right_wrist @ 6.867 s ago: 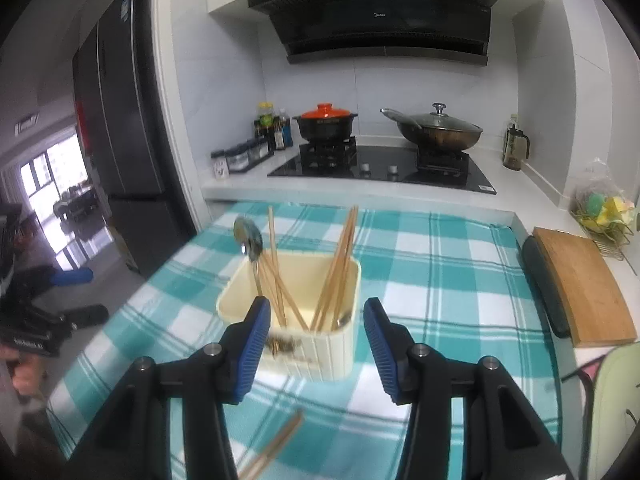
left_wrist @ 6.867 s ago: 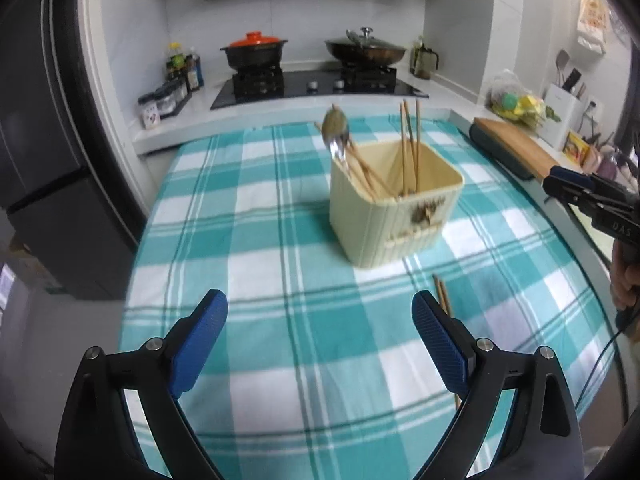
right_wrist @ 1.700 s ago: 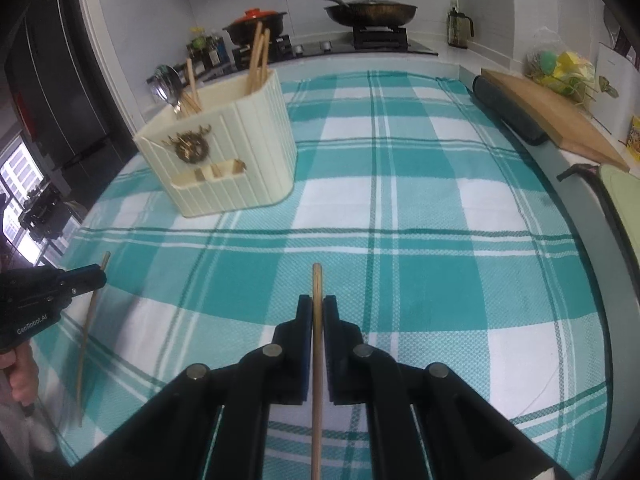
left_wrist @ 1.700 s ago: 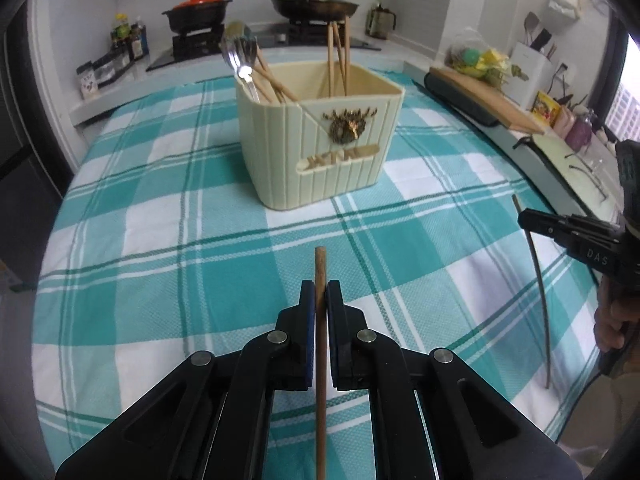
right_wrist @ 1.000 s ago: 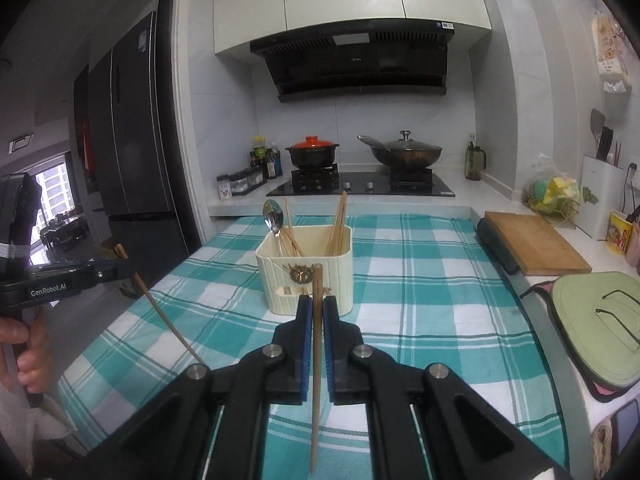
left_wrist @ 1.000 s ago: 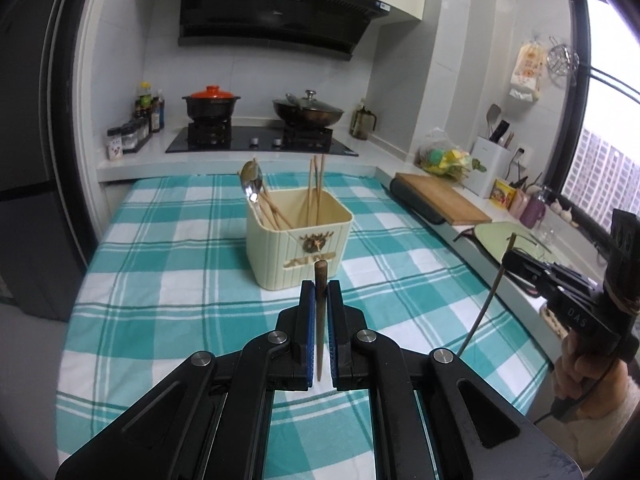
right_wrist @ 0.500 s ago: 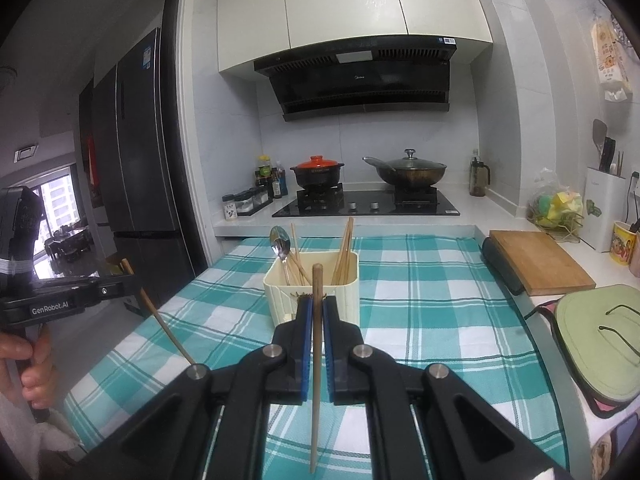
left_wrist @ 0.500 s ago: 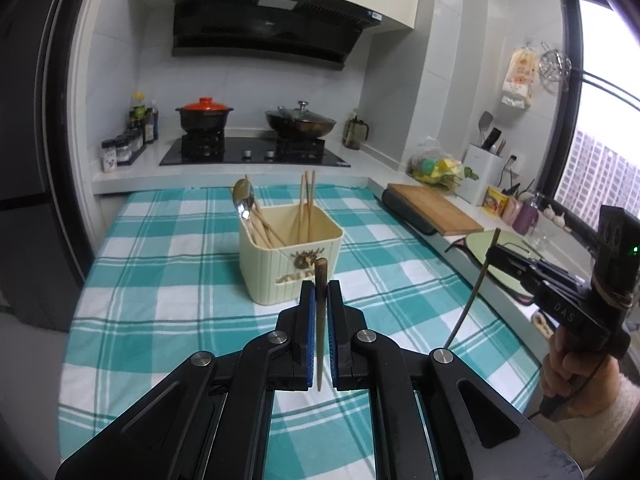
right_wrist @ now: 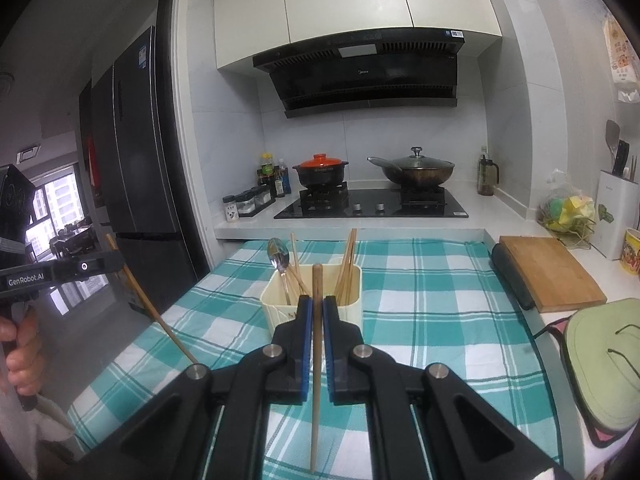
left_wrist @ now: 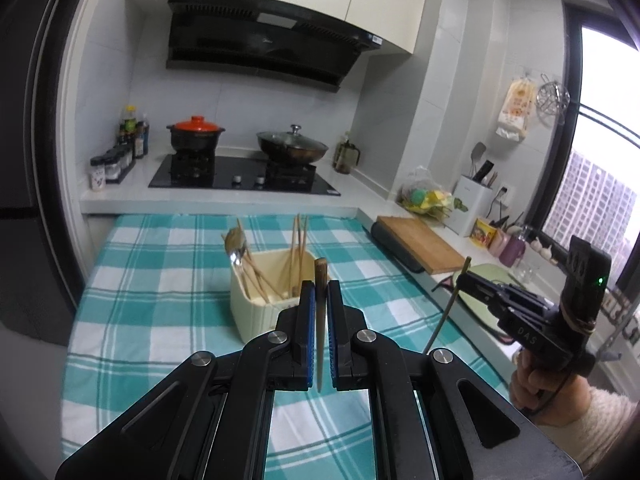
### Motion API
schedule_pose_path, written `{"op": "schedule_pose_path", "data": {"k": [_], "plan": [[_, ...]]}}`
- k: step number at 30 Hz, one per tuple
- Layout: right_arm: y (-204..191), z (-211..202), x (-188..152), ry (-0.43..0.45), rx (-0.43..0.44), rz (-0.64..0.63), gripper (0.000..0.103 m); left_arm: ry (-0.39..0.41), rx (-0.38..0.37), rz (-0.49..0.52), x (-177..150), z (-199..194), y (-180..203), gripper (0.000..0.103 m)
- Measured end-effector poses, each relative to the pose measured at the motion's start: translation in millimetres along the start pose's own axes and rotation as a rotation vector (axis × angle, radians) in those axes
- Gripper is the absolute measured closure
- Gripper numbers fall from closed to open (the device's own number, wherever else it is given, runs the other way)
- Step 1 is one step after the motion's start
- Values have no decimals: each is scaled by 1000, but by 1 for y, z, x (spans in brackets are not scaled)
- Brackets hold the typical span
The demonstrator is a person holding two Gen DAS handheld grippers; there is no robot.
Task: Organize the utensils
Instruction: 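Carry both chopsticks into the cream holder and open both tools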
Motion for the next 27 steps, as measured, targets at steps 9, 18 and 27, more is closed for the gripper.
{"op": "schedule_pose_path", "data": {"k": [9,18,27], "plan": [[-3,43,90,129,-18,-56,98,115,67,17,92,43,-14,99],[6,138,134,190,19,-34,98,-22,123,-31,81,145,-51,99],[1,272,51,-162,80,-52,98,-194,161,-55,24,212,-78,99]]}}
Point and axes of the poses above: each gripper's, at about its wrist camera, not at the fingertips, and z roughly the way its jaws point, y to its right, x to its top, the point moved 9 cm from there along z, roughly the way its jaws point, and after that the axes turned 1 degree about y, right-handed, at the moved point
